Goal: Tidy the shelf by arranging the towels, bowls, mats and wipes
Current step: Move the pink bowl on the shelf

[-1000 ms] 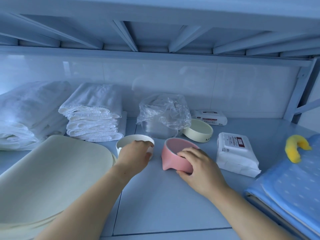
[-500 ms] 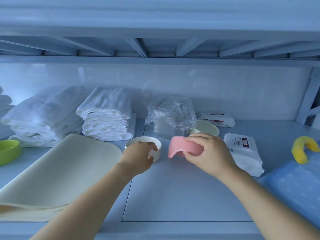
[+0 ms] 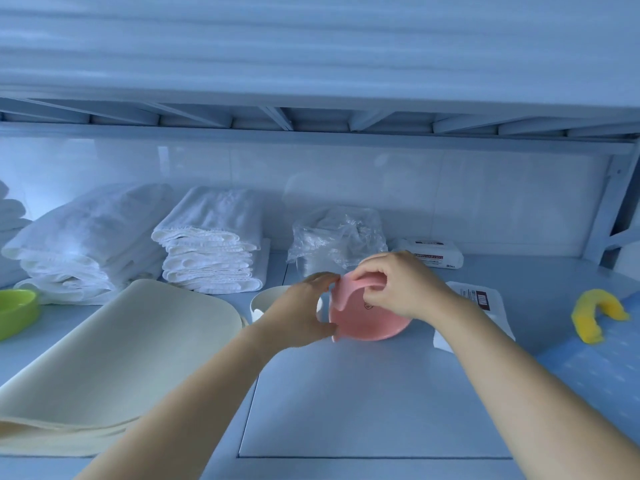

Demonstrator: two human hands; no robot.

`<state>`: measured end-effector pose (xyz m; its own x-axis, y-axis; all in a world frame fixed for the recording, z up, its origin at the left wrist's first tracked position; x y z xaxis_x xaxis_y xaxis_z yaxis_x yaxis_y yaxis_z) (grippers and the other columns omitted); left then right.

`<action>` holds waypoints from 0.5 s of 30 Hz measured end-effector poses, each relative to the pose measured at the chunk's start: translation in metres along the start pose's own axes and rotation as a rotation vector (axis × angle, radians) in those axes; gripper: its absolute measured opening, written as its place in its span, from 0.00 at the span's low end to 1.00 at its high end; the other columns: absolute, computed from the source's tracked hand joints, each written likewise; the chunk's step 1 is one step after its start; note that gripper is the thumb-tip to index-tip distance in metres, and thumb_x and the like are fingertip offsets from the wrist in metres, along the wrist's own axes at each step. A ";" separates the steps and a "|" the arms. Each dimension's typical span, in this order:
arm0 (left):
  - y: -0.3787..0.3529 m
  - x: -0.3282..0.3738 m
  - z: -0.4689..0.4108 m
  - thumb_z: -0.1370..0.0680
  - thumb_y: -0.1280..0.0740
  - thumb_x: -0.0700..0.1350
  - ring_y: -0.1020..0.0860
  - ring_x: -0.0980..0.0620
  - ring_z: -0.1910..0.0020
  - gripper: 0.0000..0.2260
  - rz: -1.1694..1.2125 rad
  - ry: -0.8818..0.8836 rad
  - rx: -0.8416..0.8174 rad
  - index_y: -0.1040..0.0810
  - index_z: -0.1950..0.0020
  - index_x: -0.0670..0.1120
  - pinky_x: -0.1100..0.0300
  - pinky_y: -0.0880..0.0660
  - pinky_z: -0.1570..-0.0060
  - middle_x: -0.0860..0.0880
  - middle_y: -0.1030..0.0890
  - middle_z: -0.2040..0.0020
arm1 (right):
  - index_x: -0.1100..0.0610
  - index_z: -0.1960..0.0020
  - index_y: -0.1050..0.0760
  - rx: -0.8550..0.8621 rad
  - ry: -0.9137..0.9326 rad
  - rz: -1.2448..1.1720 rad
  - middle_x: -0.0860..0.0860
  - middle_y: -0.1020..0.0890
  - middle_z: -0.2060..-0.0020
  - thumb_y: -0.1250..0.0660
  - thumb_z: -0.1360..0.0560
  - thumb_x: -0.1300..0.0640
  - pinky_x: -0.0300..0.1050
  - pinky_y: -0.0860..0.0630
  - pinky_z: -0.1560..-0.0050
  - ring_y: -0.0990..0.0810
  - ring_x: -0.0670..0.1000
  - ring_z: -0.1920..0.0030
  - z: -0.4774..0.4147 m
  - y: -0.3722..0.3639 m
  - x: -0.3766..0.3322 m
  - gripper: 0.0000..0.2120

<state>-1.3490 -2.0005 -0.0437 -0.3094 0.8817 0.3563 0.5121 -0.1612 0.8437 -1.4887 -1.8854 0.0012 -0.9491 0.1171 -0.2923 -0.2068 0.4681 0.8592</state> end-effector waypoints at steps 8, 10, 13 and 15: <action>-0.001 -0.002 -0.001 0.26 0.33 0.51 0.22 0.55 0.50 0.23 0.039 0.127 0.061 0.33 0.32 0.52 0.65 0.33 0.58 0.54 0.20 0.45 | 0.52 0.46 0.20 0.264 0.060 0.020 0.44 0.21 0.43 0.29 0.30 0.58 0.30 0.35 0.45 0.24 0.47 0.43 0.012 -0.021 0.004 0.13; -0.004 -0.005 -0.003 0.25 0.33 0.52 0.22 0.52 0.50 0.23 0.021 0.160 0.067 0.33 0.32 0.49 0.62 0.31 0.56 0.52 0.19 0.46 | 0.52 0.47 0.20 0.241 0.067 -0.030 0.45 0.20 0.47 0.27 0.31 0.56 0.42 0.27 0.44 0.22 0.49 0.46 0.021 -0.035 0.007 0.12; -0.007 -0.002 -0.008 0.25 0.33 0.52 0.22 0.50 0.48 0.23 0.053 0.194 0.065 0.32 0.33 0.48 0.60 0.29 0.52 0.51 0.20 0.45 | 0.51 0.52 0.20 0.046 0.000 -0.023 0.46 0.18 0.55 0.27 0.33 0.48 0.46 0.25 0.54 0.21 0.50 0.55 0.029 -0.053 0.010 0.12; -0.009 0.001 -0.011 0.26 0.33 0.54 0.22 0.51 0.49 0.22 0.070 0.197 0.076 0.30 0.35 0.48 0.59 0.28 0.52 0.51 0.20 0.45 | 0.53 0.59 0.22 -0.015 -0.008 -0.005 0.46 0.20 0.63 0.29 0.32 0.48 0.45 0.26 0.60 0.24 0.50 0.62 0.029 -0.060 0.008 0.08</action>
<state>-1.3628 -2.0036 -0.0462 -0.4182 0.7644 0.4907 0.5941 -0.1785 0.7844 -1.4773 -1.8868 -0.0652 -0.9461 0.1223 -0.2998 -0.2150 0.4550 0.8641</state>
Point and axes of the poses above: each hand's wrist, its own z-axis away from the middle knuckle, its own y-axis out of the back of the hand, x = y × z, the point moved 1 cm from there along -z, towards the middle knuckle
